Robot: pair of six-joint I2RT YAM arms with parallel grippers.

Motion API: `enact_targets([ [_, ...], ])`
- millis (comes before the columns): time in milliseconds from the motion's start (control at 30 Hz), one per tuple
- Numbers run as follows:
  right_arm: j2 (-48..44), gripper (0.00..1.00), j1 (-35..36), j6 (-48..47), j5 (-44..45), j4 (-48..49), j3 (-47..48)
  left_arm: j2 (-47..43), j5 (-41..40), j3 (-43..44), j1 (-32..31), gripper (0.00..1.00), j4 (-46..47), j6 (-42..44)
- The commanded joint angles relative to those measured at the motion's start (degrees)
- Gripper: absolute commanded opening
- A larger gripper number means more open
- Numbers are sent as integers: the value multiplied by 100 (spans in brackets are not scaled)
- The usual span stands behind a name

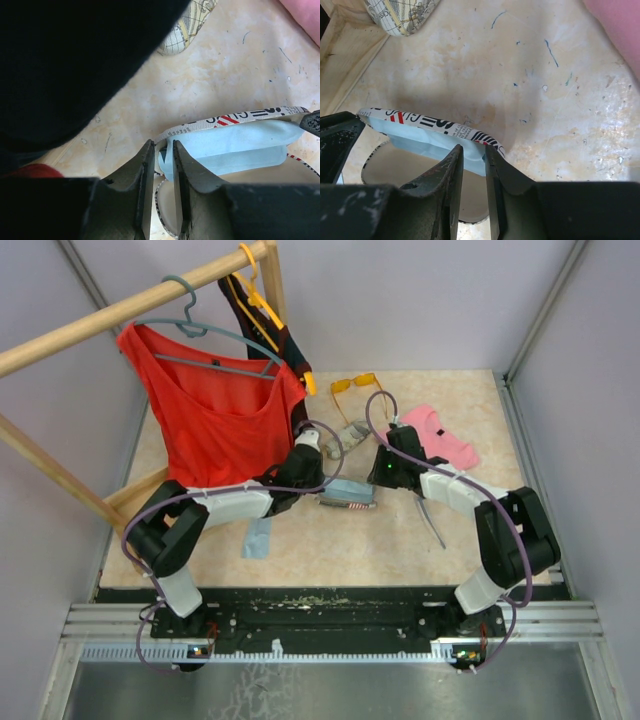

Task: Organize the sunglasses
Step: Place the glasses cleaning cloth in the sunglasses case, then adjust the sunglasses case at the center of the board.

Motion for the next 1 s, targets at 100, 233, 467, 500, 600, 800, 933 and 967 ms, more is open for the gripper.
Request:
enact_targets([
  [100,-500,26,-57,-381,314,45,277,-449,-173,-38,44,29,-51,-72],
  [233,-547,27,-57,-608,297,-13,340,-775,-214,-167,44,31,-182,-149],
  [467,-54,26,-57,-1018,220,-217,873,-1374,-12,-542,42,29,-670,-532],
  [500,44,26,-57,-1065,224,-225,964,-1493,73,-662,40,28,-691,-602],
  [600,404,25,-57,-1240,194,-355,1310,-1870,350,-1019,-13,26,-788,-798],
  [800,1157,17,-48,-1500,2,-640,1769,-2424,223,-1565,-467,17,-1088,-1160],
  [933,1323,12,-7,-1570,-93,-821,1894,-2647,116,-1847,-739,10,-1191,-1335],
  [967,1329,12,8,-1566,-89,-835,1880,-2658,104,-1900,-794,9,-1207,-1367],
])
